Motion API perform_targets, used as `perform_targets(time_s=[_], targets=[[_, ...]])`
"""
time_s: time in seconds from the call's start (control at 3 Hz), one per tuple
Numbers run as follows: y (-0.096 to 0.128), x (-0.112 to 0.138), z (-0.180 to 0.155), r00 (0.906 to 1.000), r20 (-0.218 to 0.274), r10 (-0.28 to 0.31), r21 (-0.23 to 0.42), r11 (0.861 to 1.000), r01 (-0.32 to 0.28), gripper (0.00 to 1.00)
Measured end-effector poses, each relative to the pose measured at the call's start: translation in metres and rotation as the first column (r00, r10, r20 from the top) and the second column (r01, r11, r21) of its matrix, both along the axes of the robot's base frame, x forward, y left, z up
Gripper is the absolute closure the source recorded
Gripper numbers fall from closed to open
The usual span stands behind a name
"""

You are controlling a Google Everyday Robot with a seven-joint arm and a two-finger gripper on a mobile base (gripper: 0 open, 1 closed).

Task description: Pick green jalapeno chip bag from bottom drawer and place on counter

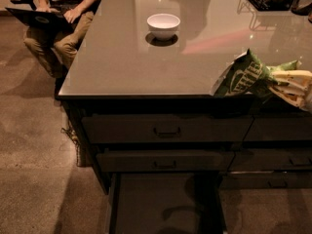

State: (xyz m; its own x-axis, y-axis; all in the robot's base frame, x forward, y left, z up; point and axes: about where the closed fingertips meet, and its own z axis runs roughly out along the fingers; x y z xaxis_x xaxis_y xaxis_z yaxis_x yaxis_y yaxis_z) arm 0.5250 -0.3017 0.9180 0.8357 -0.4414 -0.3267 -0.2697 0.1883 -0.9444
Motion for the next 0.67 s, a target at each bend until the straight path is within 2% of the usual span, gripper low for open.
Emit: perform_targets(time_s=[0.33,0.67], targets=[[-0.003,0.023,0.019,0.9998,0.000,-0.020,0.019,1.000,0.020,1.00],[0.001,0.081,0.058,0.9990,-0.022,-0.038,-0.005,0.999,0.038,1.00]])
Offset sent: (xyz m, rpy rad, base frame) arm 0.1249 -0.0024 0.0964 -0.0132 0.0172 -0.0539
